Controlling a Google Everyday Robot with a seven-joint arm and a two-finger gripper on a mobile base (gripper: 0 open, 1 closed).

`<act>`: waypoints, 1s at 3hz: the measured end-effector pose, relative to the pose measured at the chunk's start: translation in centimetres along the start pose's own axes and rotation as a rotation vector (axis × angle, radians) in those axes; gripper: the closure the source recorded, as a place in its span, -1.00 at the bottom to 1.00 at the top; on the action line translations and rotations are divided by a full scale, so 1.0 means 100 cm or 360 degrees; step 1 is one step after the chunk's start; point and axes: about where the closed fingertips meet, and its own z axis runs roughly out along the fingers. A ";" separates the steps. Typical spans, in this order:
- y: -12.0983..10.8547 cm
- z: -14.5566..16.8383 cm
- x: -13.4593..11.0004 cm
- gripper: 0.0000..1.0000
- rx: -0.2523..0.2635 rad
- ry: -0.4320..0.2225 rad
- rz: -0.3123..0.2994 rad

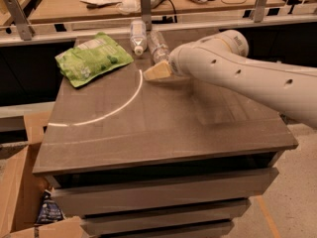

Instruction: Move water bottle near blue plastic bottle

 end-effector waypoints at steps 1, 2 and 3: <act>-0.007 -0.014 -0.003 -1.00 -0.0096 -0.0105 0.0115; -0.036 -0.040 -0.005 -1.00 -0.0157 -0.0174 0.0219; -0.073 -0.068 -0.001 -1.00 -0.0124 -0.0182 0.0104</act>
Offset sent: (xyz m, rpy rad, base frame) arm -0.0220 -0.1254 0.0625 0.1648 -0.0772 0.0871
